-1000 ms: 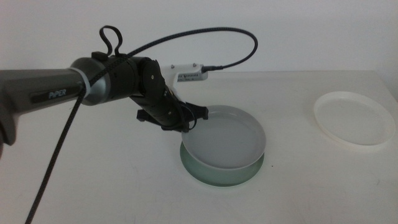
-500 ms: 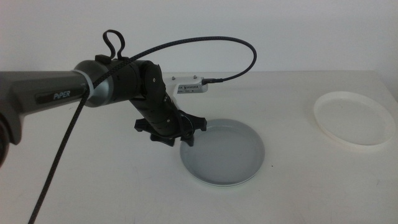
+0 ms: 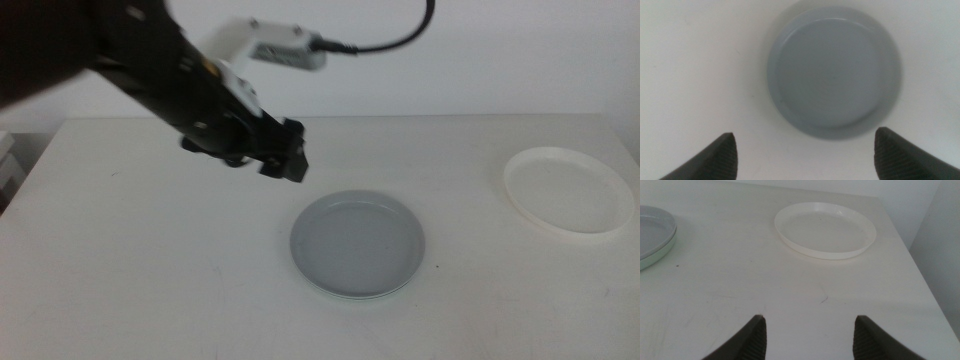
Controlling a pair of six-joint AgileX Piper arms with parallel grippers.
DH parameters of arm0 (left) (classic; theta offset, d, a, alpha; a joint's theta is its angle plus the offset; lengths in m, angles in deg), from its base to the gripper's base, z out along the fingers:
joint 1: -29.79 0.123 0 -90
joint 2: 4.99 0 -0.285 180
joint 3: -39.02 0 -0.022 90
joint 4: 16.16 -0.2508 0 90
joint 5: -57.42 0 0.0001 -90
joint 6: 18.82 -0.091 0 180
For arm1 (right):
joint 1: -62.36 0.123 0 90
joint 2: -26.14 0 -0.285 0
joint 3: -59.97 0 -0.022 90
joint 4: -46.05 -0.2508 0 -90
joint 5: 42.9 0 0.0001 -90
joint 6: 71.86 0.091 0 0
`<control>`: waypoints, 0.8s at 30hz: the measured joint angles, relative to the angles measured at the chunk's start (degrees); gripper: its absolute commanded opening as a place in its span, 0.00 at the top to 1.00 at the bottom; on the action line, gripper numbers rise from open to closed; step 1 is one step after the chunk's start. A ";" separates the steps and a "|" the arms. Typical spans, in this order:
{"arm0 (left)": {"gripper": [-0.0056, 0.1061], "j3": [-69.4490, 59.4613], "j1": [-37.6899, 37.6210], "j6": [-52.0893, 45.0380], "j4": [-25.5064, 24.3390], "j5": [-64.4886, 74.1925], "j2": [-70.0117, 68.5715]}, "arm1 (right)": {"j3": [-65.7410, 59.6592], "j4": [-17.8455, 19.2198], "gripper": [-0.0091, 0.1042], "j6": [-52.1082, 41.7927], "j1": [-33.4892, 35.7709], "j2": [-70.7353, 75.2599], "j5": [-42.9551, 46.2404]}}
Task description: Stack the three bowls on top of each other.
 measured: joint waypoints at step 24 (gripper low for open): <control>0.01 -20.23 0.00 -1.73 -1.12 0.21 -37.37 | 0.00 0.00 0.52 0.00 0.00 0.00 0.00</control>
